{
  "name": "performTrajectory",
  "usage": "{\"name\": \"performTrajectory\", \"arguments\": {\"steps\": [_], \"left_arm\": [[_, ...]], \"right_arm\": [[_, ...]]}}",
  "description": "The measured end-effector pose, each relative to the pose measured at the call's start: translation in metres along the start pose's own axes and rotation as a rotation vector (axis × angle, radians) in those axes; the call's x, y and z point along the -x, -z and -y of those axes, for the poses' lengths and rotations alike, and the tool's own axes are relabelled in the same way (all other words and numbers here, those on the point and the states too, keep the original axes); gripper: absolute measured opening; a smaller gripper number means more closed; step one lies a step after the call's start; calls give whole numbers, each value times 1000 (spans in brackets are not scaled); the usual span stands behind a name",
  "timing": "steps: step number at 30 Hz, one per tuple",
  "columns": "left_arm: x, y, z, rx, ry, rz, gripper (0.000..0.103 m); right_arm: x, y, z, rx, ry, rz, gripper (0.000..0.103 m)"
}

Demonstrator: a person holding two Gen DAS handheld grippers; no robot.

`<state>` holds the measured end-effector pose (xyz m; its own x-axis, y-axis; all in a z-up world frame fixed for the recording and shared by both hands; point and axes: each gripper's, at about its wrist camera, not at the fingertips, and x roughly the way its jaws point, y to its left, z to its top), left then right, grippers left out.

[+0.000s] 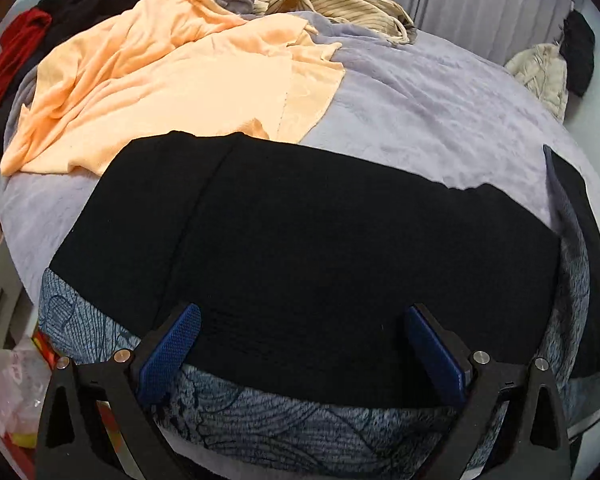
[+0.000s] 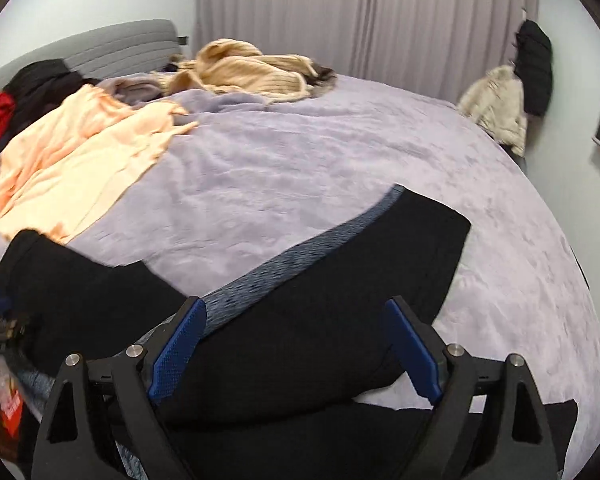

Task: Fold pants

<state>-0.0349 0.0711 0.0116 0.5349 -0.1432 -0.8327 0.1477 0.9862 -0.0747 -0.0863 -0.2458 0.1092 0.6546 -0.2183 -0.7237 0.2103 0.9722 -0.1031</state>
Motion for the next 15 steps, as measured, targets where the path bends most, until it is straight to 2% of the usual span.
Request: {"name": "performTrajectory", "arguments": {"steps": [3, 5, 7, 9, 11, 13, 15], "left_arm": [[9, 10, -10, 3, 15, 2, 102], [10, 11, -15, 7, 33, -5, 102], [10, 9, -16, 7, 38, -18, 102], [9, 7, -15, -2, 34, -28, 102], [9, 6, -13, -17, 27, -26, 102], [7, 7, -11, -19, 14, -26, 102], [7, 7, -9, -13, 4, -22, 102]], "right_arm": [[-29, -22, 7, -88, 3, -69, 94], [-51, -37, 4, -104, -25, -104, 94], [-76, -52, -3, -115, -9, -138, 95], [-112, -66, -6, -132, 42, -221, 95], [-152, -74, -5, -128, 114, -354, 95], [-178, -72, -2, -98, 200, -415, 94], [-186, -62, 13, -145, 182, -431, 70]]}}
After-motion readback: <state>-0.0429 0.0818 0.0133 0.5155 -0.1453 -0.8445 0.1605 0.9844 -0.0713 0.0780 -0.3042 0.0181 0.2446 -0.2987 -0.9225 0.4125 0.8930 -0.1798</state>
